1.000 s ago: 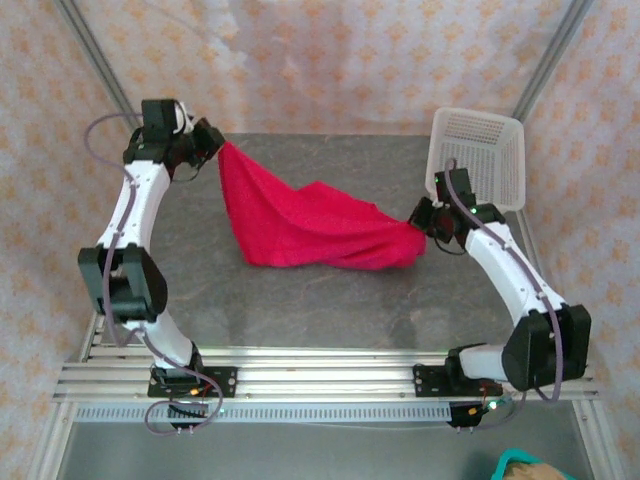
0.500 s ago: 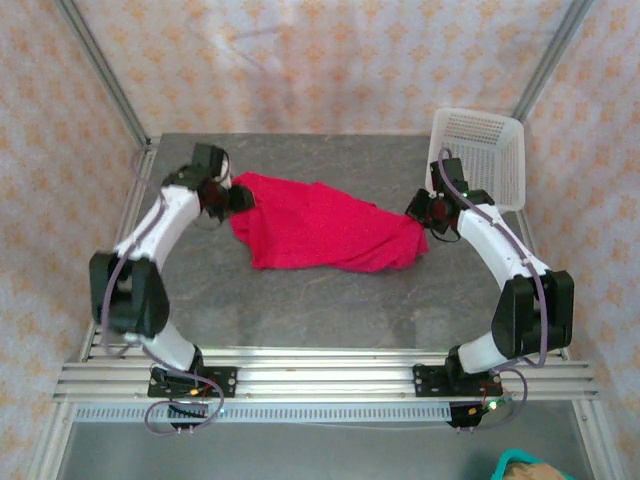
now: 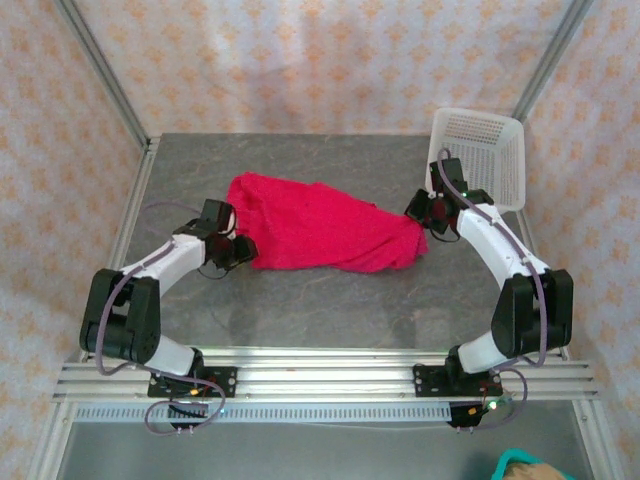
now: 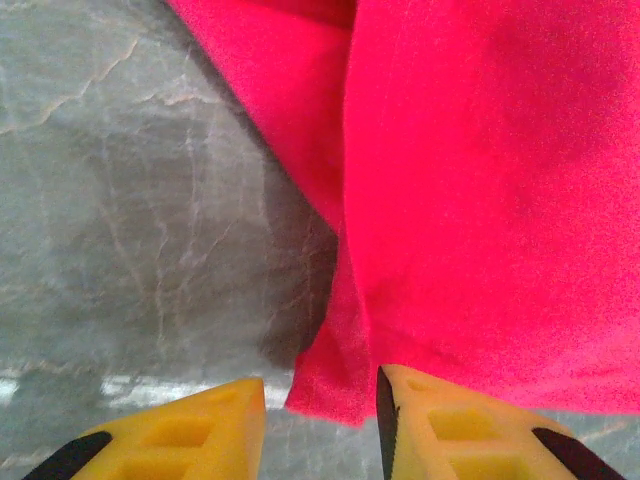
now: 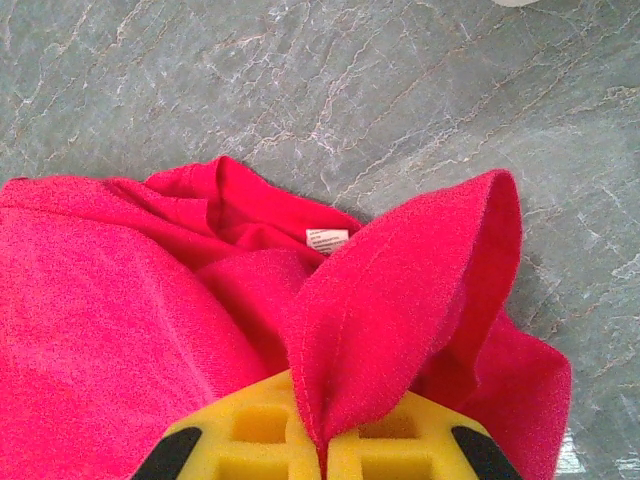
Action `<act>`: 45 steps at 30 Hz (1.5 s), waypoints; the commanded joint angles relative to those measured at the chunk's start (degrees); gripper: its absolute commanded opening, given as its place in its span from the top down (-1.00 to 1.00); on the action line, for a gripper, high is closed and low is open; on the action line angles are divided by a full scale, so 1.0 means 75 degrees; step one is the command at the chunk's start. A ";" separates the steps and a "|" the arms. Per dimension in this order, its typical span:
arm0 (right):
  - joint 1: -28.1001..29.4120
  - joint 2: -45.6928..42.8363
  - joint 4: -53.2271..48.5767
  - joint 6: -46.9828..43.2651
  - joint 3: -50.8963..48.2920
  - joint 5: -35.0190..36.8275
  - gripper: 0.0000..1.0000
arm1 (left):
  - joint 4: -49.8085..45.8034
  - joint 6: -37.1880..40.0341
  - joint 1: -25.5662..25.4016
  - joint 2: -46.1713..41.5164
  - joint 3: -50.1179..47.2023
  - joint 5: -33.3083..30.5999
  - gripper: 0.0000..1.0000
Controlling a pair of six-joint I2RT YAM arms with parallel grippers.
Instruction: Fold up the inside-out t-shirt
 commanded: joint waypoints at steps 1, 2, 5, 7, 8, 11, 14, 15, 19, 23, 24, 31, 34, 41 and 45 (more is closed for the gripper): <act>0.0008 0.0043 -0.0045 -0.0078 0.0066 0.0021 1.00 | 0.0634 -0.0157 -0.0106 0.0310 0.0107 0.0088 0.29; 0.0011 0.0042 -0.0054 -0.0079 0.0077 0.0012 1.00 | 0.0681 -0.0155 -0.0103 0.0415 0.0144 0.0083 0.29; 0.0012 0.0035 -0.0087 -0.0082 0.0112 -0.0012 1.00 | 0.0721 -0.0154 -0.0109 0.0780 0.0301 0.0001 0.34; 0.0011 0.0041 -0.0107 -0.0091 0.0170 -0.0037 1.00 | 0.0710 -0.0148 -0.0109 0.1003 0.0408 -0.0069 0.55; 0.0012 0.0043 -0.0118 -0.0087 0.0182 -0.0048 1.00 | 0.0718 -0.0151 -0.0109 0.1046 0.0449 -0.0067 0.74; 0.0005 0.0035 -0.0157 -0.0113 0.0250 -0.0086 1.00 | 0.0424 -0.0156 -0.0103 0.0932 0.0809 -0.0058 1.00; -0.0024 -0.0014 -0.0349 -0.0242 0.0588 -0.0025 1.00 | -0.0742 0.0194 0.0053 0.0478 0.2107 -0.0041 1.00; -0.0092 -0.0034 -0.0559 -0.0347 0.0913 0.0031 1.00 | -0.1253 0.0372 0.0241 0.0259 0.2841 0.0010 1.00; -0.0507 -0.0417 -0.1458 -0.0718 0.2681 0.0445 1.00 | -0.2139 0.0142 0.1774 -0.0450 0.5845 0.0792 1.00; -0.0666 -0.0865 -0.2000 -0.0915 0.4203 0.0809 1.00 | -0.2056 -0.0653 0.3031 -0.0482 0.7880 0.1372 1.00; -0.0666 -0.0952 -0.2017 -0.0837 0.4425 0.0619 1.00 | -0.2028 -0.0744 0.3089 -0.0407 0.8214 0.1554 1.00; -0.0643 -0.1493 -0.1956 -0.0469 0.4862 -0.0452 1.00 | -0.1755 -0.1281 0.3292 -0.0352 0.8619 0.2184 1.00; -0.0643 -0.1763 -0.2385 -0.0646 0.5484 -0.0269 1.00 | -0.1779 -0.1472 0.3631 -0.0476 0.8957 0.2403 1.00; -0.0643 -0.2292 -0.2842 -0.0671 0.6171 -0.0238 1.00 | -0.2295 -0.1394 0.4144 -0.0805 0.9834 0.2560 1.00; -0.0643 -0.2291 -0.2461 -0.0414 0.5559 -0.0541 1.00 | -0.2396 -0.1218 0.4148 -0.0807 0.9532 0.2405 1.00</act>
